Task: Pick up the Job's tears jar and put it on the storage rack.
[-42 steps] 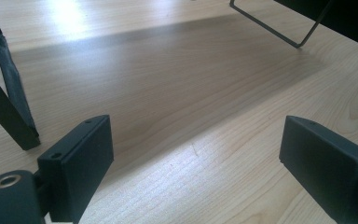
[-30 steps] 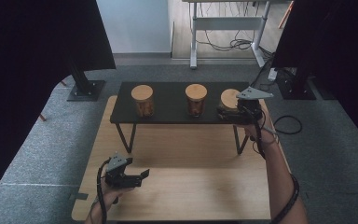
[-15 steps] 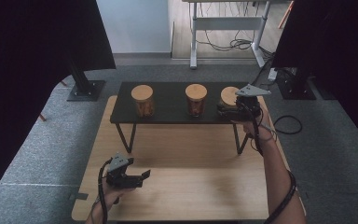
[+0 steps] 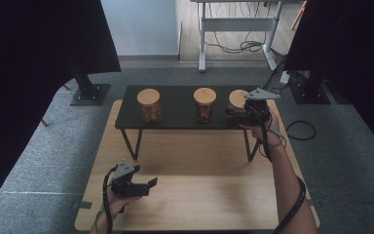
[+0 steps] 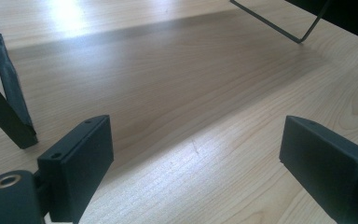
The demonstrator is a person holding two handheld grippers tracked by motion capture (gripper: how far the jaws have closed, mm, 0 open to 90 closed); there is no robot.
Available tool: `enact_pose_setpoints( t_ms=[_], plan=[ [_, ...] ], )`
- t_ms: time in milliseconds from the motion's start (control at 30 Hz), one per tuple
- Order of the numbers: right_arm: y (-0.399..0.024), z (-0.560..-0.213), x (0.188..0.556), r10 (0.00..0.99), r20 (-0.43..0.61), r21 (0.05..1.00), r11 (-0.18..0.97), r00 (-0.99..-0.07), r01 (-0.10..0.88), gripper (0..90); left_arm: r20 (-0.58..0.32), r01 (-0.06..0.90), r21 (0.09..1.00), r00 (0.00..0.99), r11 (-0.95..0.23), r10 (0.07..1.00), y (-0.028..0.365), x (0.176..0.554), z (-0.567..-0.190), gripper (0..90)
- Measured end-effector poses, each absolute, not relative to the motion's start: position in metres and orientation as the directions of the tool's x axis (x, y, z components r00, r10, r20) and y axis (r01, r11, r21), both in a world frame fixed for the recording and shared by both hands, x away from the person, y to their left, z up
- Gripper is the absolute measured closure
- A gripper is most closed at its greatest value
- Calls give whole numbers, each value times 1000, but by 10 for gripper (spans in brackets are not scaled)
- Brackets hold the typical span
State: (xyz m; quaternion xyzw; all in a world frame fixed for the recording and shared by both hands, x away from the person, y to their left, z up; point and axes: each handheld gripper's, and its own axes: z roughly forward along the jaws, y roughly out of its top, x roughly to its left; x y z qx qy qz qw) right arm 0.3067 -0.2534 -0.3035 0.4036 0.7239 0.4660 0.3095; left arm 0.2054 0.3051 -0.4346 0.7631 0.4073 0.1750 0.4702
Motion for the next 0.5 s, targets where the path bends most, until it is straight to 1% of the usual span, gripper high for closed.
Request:
enact_pose_setpoints(
  t_ms=[200, 500],
  plan=[
    [-255, -304, 311, 879, -40, 925, 213, -474, 316, 239, -116, 457, 861, 607, -226, 786, 305, 205, -435, 91],
    [-256, -306, 310, 881, -32, 926, 203, -472, 317, 239, -117, 457, 860, 606, -225, 787, 305, 205, -435, 91]
  ],
)
